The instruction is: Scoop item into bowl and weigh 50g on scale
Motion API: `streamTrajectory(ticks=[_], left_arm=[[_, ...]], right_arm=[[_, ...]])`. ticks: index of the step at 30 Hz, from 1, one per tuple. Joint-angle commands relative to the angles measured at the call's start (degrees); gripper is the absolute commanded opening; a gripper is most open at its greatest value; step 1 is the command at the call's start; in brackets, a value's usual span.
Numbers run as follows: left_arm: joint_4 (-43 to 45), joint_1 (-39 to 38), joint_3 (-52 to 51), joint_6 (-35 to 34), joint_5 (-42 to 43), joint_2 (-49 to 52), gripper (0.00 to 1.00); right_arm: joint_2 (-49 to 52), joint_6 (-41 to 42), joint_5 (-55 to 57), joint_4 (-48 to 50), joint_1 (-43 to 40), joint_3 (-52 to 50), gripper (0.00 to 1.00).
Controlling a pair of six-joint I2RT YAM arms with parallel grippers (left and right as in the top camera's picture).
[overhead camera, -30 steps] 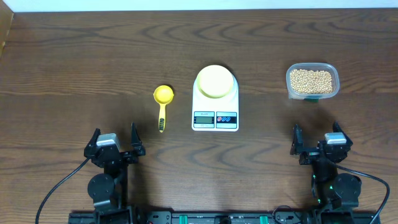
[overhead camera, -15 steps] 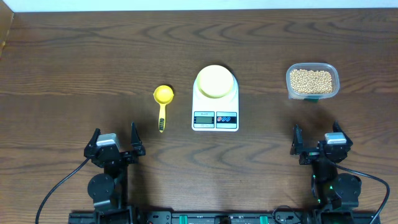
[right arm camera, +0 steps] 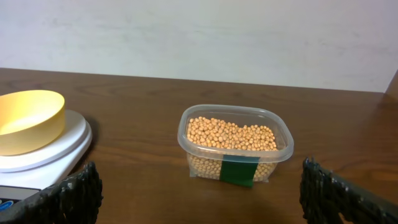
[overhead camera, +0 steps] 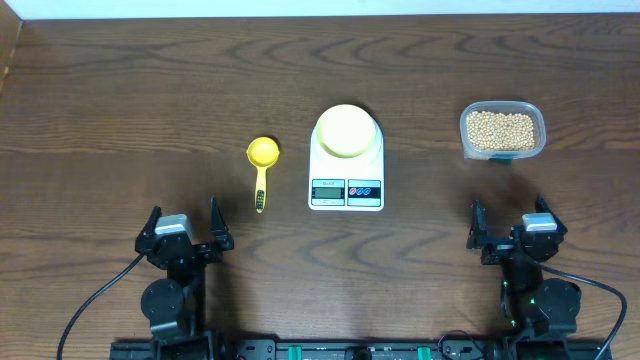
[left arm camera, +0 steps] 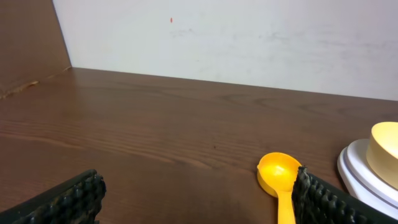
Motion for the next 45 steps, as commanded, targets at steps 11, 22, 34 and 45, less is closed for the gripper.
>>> streamTrajectory(ticks=[11, 22, 34, 45], left_arm=[[-2.2, -0.3, -0.7, 0.0, 0.7, -0.4, 0.98], [-1.9, -0.3, -0.7, -2.3, 1.0, -0.4, 0.98], [-6.1, -0.3, 10.4, -11.9, 2.5, 4.2, 0.98], [-27.8, -0.3, 46.0, -11.8, 8.9, 41.2, 0.98]], right_arm=[[-0.4, 0.6, -0.1, -0.2, -0.2, 0.0, 0.99], [-0.4, 0.6, -0.1, -0.2, -0.2, 0.0, 0.99], [-0.4, 0.6, -0.1, -0.2, -0.2, 0.0, 0.99], [-0.4, 0.6, -0.1, -0.2, -0.2, 0.0, 0.99]])
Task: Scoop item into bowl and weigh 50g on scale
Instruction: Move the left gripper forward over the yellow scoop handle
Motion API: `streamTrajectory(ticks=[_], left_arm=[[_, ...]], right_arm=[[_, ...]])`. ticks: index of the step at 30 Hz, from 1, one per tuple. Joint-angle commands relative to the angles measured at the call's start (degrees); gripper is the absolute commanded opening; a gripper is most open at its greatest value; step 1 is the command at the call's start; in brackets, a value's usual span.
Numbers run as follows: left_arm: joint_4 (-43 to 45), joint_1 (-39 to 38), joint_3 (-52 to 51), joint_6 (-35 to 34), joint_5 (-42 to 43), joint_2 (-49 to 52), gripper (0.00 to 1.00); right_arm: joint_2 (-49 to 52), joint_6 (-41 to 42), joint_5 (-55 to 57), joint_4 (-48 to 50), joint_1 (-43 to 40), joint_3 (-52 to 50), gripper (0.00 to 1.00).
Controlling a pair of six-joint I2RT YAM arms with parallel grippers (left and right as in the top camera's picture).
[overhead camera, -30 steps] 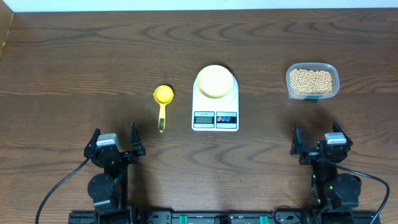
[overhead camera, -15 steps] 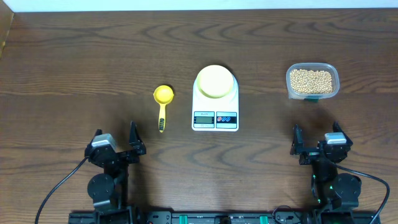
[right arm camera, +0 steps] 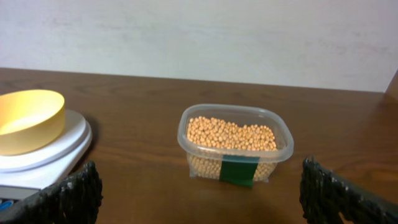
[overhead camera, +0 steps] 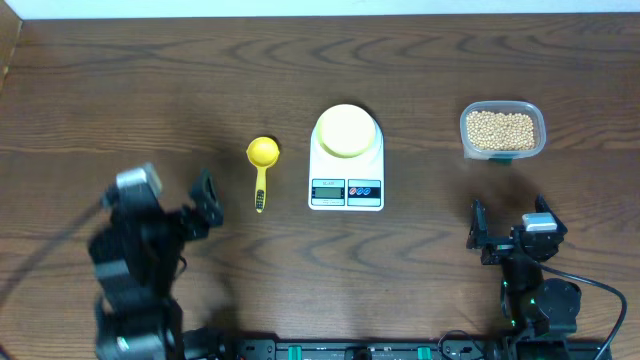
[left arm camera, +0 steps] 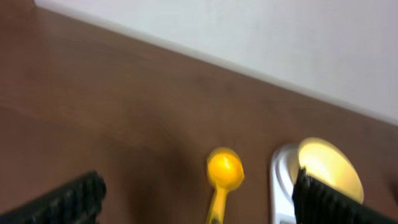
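A yellow measuring scoop lies on the table left of the white scale, which carries a yellow bowl. A clear tub of soybeans stands at the right. My left gripper is raised and open, left of and nearer than the scoop, with nothing between its fingers. My right gripper rests open at the near right, facing the tub; the bowl shows at that view's left.
The scale's display and buttons face the near edge. A wall backs the far side of the table. Cables trail from both arm bases at the near edge.
My left arm has risen from its rest and moved up the table toward the scoop, its wrist view now blurred and looking down on the scoop and bowl. The right arm is unchanged.
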Motion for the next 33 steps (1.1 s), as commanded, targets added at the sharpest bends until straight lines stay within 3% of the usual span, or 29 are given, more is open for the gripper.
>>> streamTrajectory(ticks=[1, 5, 11, 16, 19, 20, 21, 27, 33], left_arm=[[-6.4, -0.3, 9.8, -0.7, 3.7, 11.6, 0.98], [-14.1, -0.5, 18.0, -0.9, 4.4, 24.9, 0.98], [-14.3, -0.5, 19.0, -9.2, 4.4, 38.3, 0.98], [-12.9, -0.5, 19.0, -9.1, 4.4, 45.2, 0.95], [-12.9, -0.5, 19.0, -8.4, 4.3, 48.0, 0.20], [-12.9, -0.5, 19.0, -8.4, 4.3, 49.0, 0.10], [-12.9, -0.5, 19.0, -8.4, 4.3, 49.9, 0.07], [-11.5, -2.8, 19.0, -5.2, 4.2, 55.4, 0.09], [-10.6, -7.3, 19.0, -1.0, 4.2, 59.9, 0.51]], right_arm=[[-0.3, 0.6, -0.1, -0.3, -0.2, 0.0, 0.99], [-0.3, 0.6, -0.1, -0.3, -0.2, 0.0, 0.99], [-0.3, 0.6, -0.1, -0.3, -0.2, 0.0, 0.99], [-0.3, 0.6, -0.1, -0.3, -0.2, 0.0, 0.99], [-0.3, 0.6, -0.1, -0.3, -0.2, 0.0, 0.99], [-0.3, 0.6, -0.1, -0.3, -0.2, 0.0, 0.99], [-0.3, 0.6, -0.1, -0.3, -0.2, 0.0, 0.99], [-0.3, 0.6, -0.1, -0.3, -0.2, 0.0, 0.99], [-0.3, 0.6, -0.1, -0.3, -0.2, 0.0, 0.98]])
